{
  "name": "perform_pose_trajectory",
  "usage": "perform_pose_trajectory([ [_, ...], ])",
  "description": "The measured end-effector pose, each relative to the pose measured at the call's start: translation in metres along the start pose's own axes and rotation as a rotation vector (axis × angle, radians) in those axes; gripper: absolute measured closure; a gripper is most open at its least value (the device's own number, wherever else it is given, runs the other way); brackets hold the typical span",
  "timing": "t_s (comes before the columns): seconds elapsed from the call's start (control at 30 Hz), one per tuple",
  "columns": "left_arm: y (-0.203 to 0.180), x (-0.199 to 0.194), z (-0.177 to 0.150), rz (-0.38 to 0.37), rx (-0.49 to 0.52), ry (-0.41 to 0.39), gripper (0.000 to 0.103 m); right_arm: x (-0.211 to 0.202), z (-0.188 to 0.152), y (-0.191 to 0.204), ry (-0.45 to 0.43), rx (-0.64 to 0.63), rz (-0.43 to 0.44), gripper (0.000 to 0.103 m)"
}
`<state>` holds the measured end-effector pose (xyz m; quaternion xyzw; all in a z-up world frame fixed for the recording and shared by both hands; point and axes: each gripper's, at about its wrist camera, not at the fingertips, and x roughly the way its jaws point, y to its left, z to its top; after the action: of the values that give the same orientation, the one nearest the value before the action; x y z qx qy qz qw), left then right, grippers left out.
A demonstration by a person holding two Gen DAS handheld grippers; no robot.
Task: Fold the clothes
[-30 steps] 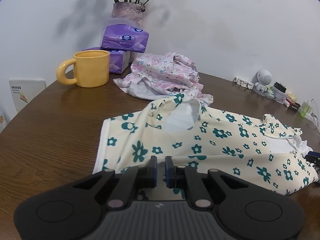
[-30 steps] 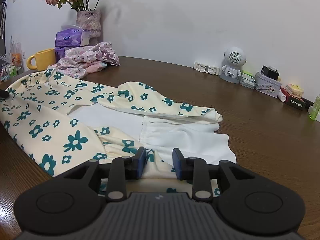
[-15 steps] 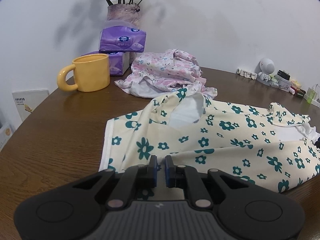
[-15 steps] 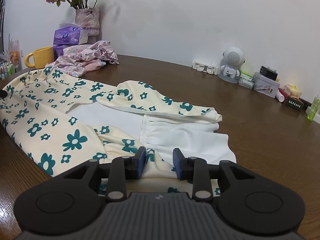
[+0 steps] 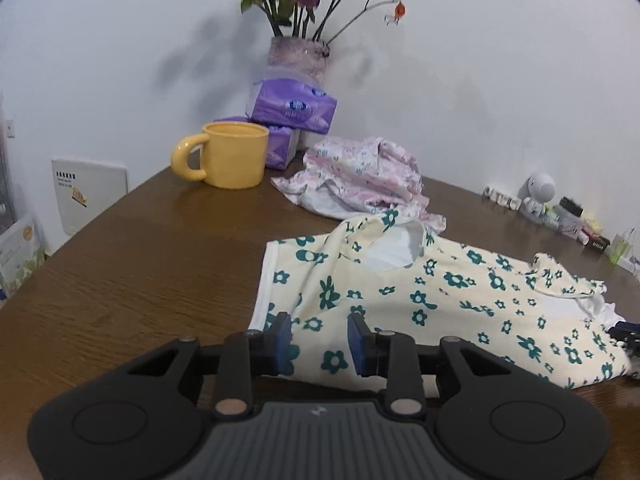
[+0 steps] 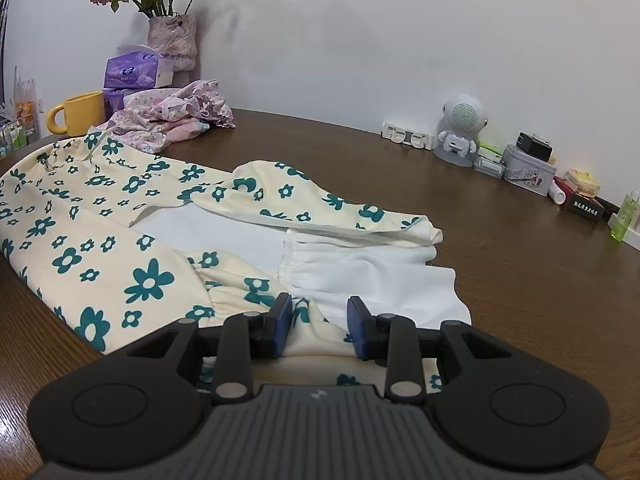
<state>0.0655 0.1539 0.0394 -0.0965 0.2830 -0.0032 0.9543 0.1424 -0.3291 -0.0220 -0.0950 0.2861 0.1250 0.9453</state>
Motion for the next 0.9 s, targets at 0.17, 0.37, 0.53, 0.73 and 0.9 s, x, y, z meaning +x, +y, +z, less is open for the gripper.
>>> perform_pose_trajectory([
  [0.17,-0.003,0.002,-0.005,-0.028,0.016,-0.004,0.076,0.000,0.001,0.002,-0.002,-0.003,-0.011,0.072],
  [0.37,0.007,0.022,-0.015,-0.018,0.005,0.033,0.079,0.000,0.001,0.001,-0.002,0.020,-0.021,0.070],
  [0.53,0.009,0.021,-0.017,-0.024,0.004,0.025,0.077,0.000,0.001,0.006,-0.001,0.000,-0.040,0.070],
  [0.73,0.008,0.009,-0.015,-0.052,-0.057,-0.025,0.025,0.000,0.001,0.009,-0.001,-0.012,-0.057,0.068],
  [0.9,-0.002,0.001,-0.013,-0.019,-0.062,-0.059,0.013,-0.001,0.001,0.009,-0.005,-0.013,-0.080,0.061],
])
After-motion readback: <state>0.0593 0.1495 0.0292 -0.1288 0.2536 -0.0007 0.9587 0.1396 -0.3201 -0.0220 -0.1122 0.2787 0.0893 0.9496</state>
